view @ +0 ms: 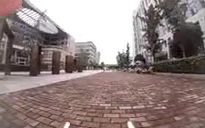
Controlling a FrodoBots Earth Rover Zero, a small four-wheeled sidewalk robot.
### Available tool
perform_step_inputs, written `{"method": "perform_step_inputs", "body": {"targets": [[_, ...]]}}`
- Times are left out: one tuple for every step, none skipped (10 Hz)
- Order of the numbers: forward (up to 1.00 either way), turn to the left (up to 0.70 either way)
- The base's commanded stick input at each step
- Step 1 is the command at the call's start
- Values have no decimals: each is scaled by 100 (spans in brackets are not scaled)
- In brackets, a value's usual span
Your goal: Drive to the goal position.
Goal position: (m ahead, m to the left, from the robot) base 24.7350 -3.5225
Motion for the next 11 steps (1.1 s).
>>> {"method": "perform_step_inputs", "body": {"targets": [[45, 21], [45, 0], [45, 0], [45, 0], [45, 0], [45, 0], [45, 0], [45, 0], [45, 0], [45, 0], [45, 0]]}}
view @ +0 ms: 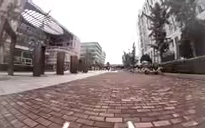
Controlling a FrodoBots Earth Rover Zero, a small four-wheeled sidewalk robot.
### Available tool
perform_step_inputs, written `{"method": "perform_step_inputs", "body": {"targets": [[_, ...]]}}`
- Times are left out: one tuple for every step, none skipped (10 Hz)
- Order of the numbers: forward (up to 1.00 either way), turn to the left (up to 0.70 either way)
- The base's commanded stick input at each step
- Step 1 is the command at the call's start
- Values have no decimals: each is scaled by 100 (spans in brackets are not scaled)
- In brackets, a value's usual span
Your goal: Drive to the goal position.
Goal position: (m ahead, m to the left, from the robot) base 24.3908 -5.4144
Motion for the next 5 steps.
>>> {"method": "perform_step_inputs", "body": {"targets": [[45, 0], [45, 0], [45, -12], [45, -27], [45, -27]]}}
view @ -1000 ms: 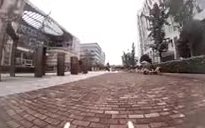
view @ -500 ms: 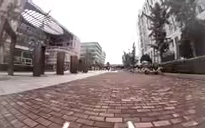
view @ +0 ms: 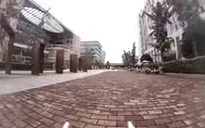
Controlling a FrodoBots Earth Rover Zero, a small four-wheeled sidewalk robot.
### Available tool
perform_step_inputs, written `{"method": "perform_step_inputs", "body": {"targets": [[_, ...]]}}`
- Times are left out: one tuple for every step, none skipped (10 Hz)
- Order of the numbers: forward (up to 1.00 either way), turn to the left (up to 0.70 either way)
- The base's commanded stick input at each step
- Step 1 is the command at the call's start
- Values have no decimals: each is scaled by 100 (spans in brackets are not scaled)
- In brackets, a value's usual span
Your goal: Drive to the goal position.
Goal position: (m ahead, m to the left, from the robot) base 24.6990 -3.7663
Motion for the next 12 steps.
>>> {"method": "perform_step_inputs", "body": {"targets": [[45, -27], [45, -27], [45, -27], [45, -27], [45, -27], [45, -27], [45, -27], [45, -26], [45, -8], [45, 0], [45, 0], [45, 0]]}}
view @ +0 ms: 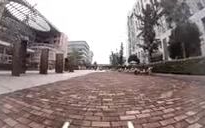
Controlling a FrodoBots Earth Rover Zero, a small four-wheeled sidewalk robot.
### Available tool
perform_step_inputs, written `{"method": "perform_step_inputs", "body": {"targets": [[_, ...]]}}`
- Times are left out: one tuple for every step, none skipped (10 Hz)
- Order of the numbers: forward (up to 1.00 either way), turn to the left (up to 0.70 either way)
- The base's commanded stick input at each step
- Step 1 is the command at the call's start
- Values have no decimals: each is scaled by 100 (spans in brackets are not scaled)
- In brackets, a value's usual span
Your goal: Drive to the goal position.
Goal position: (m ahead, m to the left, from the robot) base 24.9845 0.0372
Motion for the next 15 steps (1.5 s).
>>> {"method": "perform_step_inputs", "body": {"targets": [[45, 0], [45, 0], [45, 0], [45, 0], [45, 0], [45, 0], [45, 0], [45, 0], [45, 0], [45, 0], [45, 0], [45, 0], [45, 0], [45, 0], [45, 0]]}}
